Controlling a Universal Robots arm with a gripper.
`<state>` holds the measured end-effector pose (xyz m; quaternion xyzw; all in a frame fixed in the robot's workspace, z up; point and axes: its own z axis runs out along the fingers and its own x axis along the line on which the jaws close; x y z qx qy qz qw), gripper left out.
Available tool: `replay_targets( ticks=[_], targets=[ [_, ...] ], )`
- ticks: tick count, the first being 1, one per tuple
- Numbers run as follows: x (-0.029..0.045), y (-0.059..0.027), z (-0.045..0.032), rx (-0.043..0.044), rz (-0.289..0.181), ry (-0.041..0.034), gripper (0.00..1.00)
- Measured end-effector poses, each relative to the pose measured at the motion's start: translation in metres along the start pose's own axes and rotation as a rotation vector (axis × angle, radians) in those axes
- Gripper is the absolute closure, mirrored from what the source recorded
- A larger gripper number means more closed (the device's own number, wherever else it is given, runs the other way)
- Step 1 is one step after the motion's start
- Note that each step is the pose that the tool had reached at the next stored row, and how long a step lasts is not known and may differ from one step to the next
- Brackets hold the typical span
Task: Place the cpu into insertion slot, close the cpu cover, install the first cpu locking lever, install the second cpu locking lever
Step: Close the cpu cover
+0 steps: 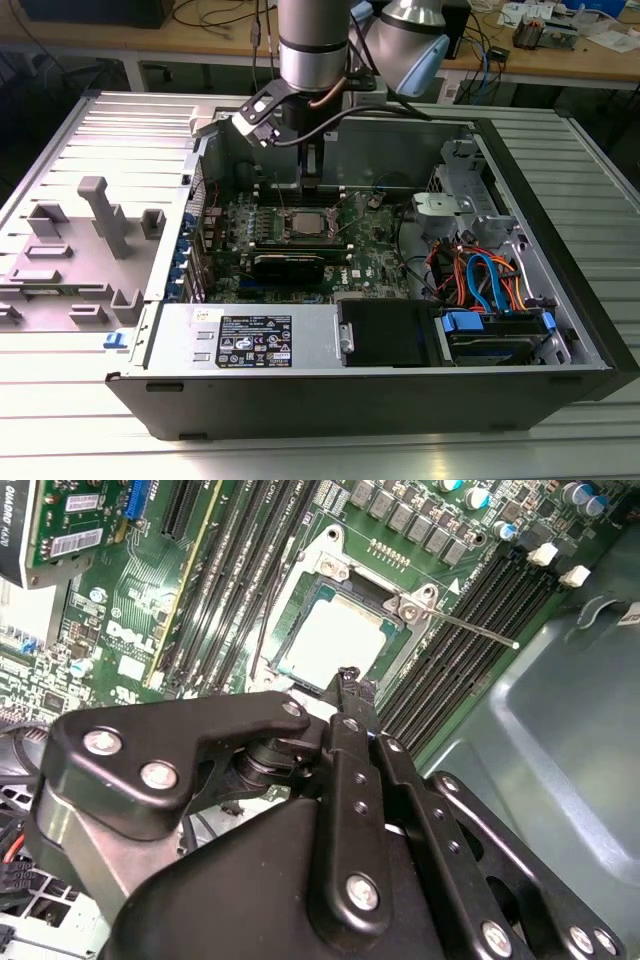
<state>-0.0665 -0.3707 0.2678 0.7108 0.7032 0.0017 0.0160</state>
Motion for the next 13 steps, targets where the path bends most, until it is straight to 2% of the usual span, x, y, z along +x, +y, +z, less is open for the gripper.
replay_targets(
  ticks=[4,13],
  targets=[
    [-0.0001,0.0001,-0.0033,0.0000,0.000,0.0001,0.89],
    [-0.0001,0.0011,-0.0041,0.0000,0.000,-0.0001,0.89]
  ],
)
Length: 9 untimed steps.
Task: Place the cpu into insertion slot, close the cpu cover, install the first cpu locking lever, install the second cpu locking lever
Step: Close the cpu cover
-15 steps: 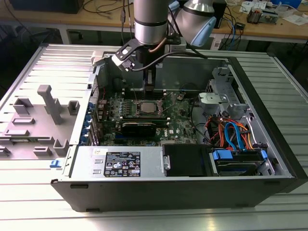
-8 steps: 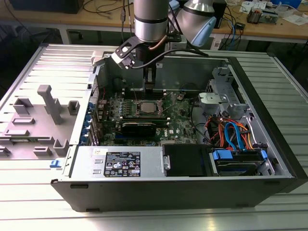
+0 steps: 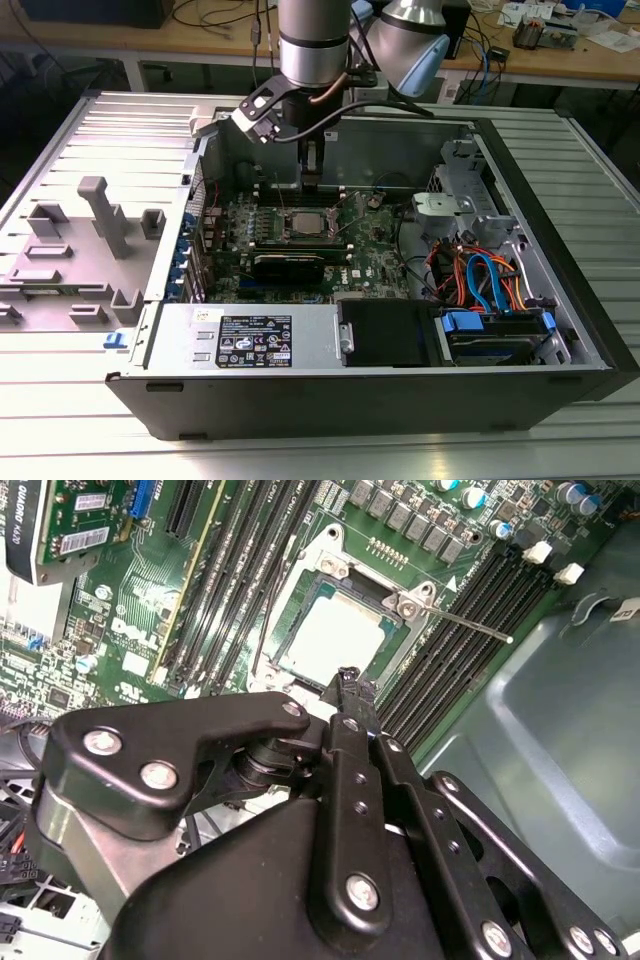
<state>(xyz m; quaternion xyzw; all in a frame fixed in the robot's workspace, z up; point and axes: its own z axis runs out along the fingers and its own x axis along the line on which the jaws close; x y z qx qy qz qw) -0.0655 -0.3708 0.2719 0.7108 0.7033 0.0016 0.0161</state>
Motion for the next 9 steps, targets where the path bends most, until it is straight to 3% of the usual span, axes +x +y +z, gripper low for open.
replay_targets(
  ticks=[9],
  targets=[
    [0.0001,0.0083,0.0003,-0.0001,0.000,0.0001,0.89]
  ],
)
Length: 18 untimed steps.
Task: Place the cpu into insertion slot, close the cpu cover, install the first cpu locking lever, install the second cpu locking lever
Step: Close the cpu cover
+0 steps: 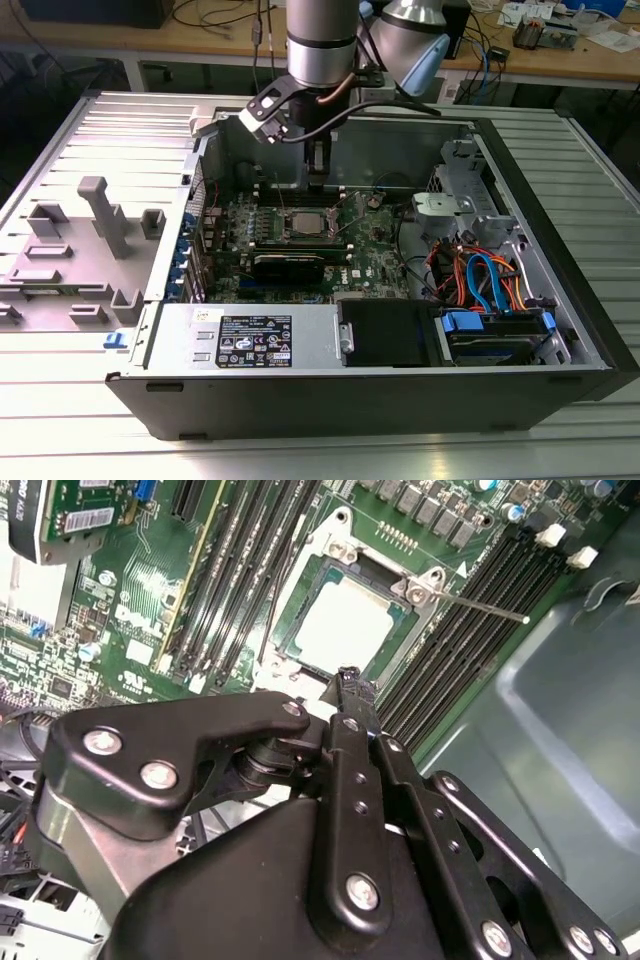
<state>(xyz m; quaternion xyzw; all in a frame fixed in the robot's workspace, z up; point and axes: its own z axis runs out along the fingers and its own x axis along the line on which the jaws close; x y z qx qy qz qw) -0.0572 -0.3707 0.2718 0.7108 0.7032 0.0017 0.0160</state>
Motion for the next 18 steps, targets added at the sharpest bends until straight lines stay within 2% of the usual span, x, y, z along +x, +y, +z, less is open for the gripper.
replay_targets(
  ticks=[10,18],
  targets=[
    [0.0001,0.0118,0.0003,0.0000,0.000,0.0000,0.89],
    [0.0002,0.0174,0.0005,0.0000,0.000,0.0000,0.89]
  ],
)
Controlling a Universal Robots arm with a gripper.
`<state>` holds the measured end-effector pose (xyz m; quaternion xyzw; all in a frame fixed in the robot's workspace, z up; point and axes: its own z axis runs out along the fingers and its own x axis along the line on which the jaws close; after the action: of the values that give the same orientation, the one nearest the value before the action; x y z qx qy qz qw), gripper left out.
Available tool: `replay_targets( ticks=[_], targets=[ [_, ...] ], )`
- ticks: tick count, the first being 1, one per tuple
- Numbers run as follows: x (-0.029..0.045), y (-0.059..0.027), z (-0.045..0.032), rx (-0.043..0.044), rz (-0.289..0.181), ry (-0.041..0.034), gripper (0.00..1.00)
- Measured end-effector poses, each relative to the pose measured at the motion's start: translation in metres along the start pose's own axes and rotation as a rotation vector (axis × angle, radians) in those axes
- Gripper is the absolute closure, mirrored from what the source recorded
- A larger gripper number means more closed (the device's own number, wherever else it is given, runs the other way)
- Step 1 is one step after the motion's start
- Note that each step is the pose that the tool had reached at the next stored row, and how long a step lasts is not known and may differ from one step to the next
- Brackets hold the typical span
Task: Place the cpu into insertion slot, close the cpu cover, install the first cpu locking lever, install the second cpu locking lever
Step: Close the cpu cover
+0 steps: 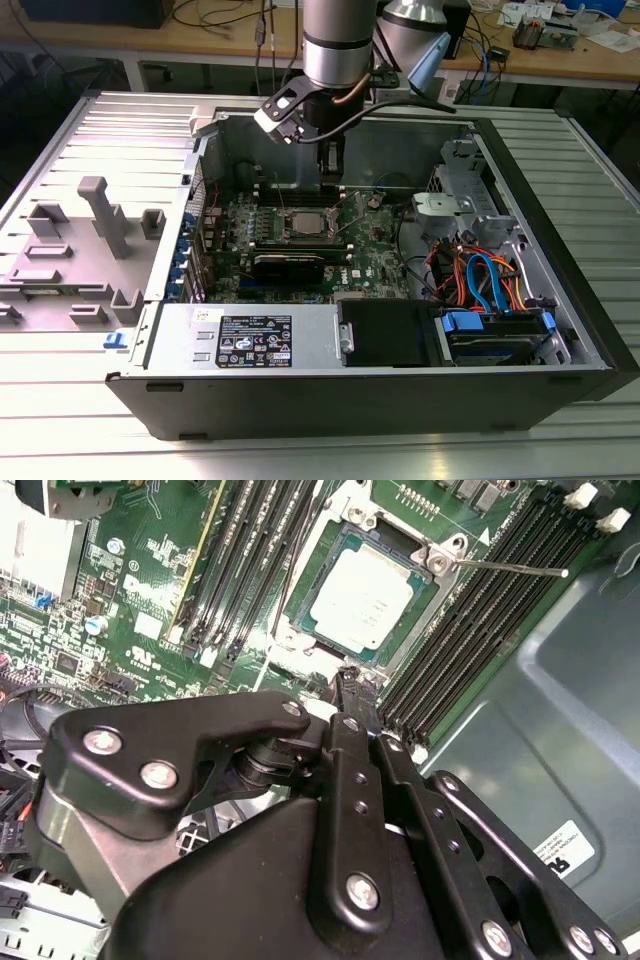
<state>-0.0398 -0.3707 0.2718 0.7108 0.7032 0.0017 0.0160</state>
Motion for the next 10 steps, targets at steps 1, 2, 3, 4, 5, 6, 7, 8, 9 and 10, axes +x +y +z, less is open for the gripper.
replay_targets(
  ticks=[1,2,3,4,5,6,7,8,9,10],
  targets=[
    [0.0000,0.0005,0.0000,0.0000,0.000,0.0000,0.89],
    [0.0000,0.0014,0.0000,0.0001,0.000,0.0000,0.89],
    [0.0000,0.0022,0.0000,0.0000,0.000,0.0000,0.89],
    [0.0000,0.0028,0.0001,0.0000,0.000,0.0000,0.89],
    [0.0001,0.0039,0.0001,0.0000,0.000,0.0000,0.89],
    [0.0000,0.0045,0.0001,0.0000,0.000,0.0000,0.89],
    [0.0001,0.0050,0.0001,0.0000,0.000,0.0000,0.89],
    [0.0001,0.0055,0.0001,0.0001,0.000,0.0000,0.89],
    [0.0001,0.0058,0.0001,0.0000,0.000,-0.0001,0.89],
    [0.0001,0.0061,0.0002,0.0000,0.000,0.0000,0.89]
  ],
)
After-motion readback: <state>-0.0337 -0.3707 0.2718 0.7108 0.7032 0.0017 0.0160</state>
